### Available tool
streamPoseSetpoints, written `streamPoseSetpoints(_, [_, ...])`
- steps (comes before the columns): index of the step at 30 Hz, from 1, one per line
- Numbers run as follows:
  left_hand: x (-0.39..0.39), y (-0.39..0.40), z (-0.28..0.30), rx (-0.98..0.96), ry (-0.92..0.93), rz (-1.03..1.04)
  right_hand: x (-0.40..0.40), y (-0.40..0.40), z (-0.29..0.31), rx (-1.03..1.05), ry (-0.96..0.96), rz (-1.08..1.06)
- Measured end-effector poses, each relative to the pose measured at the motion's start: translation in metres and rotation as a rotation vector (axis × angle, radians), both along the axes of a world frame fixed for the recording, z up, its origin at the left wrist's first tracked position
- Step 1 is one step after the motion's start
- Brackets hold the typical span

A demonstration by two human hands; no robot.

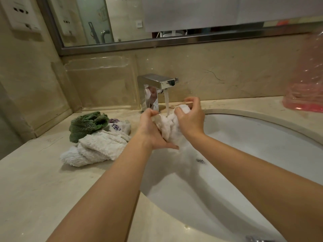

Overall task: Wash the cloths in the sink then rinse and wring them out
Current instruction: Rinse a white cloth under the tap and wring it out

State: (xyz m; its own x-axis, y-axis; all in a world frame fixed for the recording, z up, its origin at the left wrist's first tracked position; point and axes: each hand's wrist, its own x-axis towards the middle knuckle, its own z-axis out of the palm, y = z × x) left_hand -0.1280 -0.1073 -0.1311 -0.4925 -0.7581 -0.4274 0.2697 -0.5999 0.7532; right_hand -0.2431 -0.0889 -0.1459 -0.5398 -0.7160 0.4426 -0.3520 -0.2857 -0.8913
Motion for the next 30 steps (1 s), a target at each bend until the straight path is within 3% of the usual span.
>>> streamPoseSetpoints(5, [-0.005, -0.005, -0.004, 0.043, -0.14, -0.049, 0.007, 0.0, 0.006, 0.049, -0.32, 0.024])
streamPoseSetpoints(9, [-0.006, -0.004, -0.005, 0.025, -0.113, 0.204, 0.016, 0.001, 0.008, 0.145, -0.32, 0.138])
streamPoseSetpoints(12, [-0.009, -0.007, -0.007, -0.118, -0.19, 0.324, 0.012, -0.001, 0.016, 0.47, -0.414, 0.331])
streamPoseSetpoints(15, [-0.011, -0.006, -0.007, -0.248, -0.291, 0.459, -0.014, -0.001, 0.021, 0.783, -0.632, 0.611])
streamPoseSetpoints(17, [-0.015, 0.0, -0.003, -0.392, -0.439, 0.523, -0.028, 0.002, 0.023, 0.839, -0.702, 0.736])
streamPoseSetpoints(20, [-0.021, 0.007, -0.001, -0.617, -0.558, 0.536, -0.022, 0.003, 0.025, 0.827, -0.75, 0.723])
streamPoseSetpoints(23, [-0.024, 0.017, 0.002, -0.731, -0.551, 0.607, 0.001, -0.008, 0.023, 0.668, -0.685, 0.45])
streamPoseSetpoints(26, [-0.023, 0.015, 0.002, -0.685, -0.447, 0.729, 0.022, -0.011, 0.017, 0.518, -0.458, 0.122])
streamPoseSetpoints(30, [-0.017, 0.0, 0.001, -0.291, -0.277, 0.797, 0.027, -0.005, 0.016, 0.218, -0.066, 0.059])
